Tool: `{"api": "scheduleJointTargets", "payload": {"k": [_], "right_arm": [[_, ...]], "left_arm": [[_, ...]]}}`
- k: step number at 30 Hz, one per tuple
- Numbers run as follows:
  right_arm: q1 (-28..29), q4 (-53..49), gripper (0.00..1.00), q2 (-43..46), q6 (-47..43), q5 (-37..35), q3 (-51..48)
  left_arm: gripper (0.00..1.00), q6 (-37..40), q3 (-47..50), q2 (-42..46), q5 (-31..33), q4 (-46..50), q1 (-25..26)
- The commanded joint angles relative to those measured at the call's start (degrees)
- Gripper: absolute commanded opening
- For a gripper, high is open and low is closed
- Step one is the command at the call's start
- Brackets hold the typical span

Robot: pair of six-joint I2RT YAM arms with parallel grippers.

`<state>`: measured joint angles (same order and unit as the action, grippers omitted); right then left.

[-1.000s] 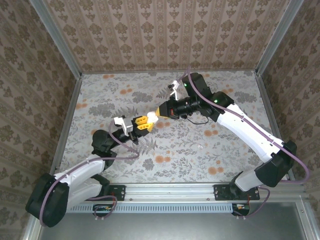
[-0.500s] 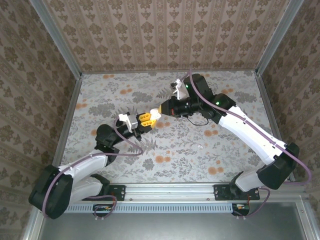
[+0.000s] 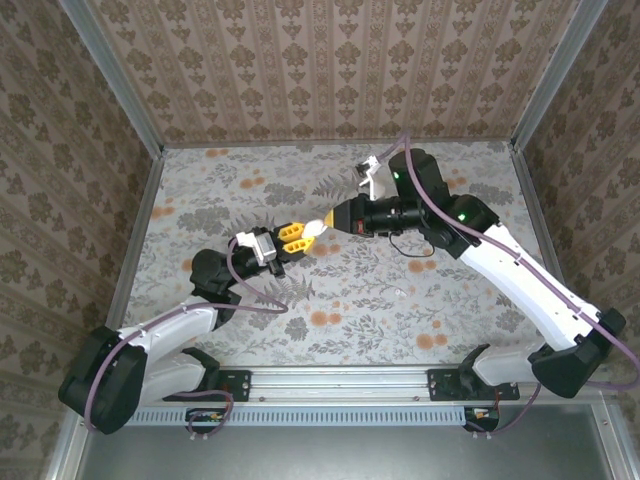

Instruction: Insert wireless bluetooth earbuds into charging case

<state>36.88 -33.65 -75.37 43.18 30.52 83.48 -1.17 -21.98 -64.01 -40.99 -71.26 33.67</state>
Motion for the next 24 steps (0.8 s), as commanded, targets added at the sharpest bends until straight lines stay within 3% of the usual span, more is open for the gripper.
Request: {"api": "scheduleJointTargets", "payload": {"k": [1, 13, 24], "right_arm": [[0.0, -1.0, 0.1, 0.6, -0.8, 1.9, -1.3], [4.0, 0.6, 0.09, -1.1, -2.1, 4.3, -3.3], [-0.9, 0.9, 0.07, -6.0, -2.3, 2.8, 3.8]], "left_arm": [[0.0, 1.5, -1.1, 1.3, -2.1, -2.9, -0.4], [0.0, 0.1, -1.4, 0.7, -1.6, -2.9, -0.7], [0.0, -1.7, -1.9, 0.8, -2.9, -3.0, -0.5]]}}
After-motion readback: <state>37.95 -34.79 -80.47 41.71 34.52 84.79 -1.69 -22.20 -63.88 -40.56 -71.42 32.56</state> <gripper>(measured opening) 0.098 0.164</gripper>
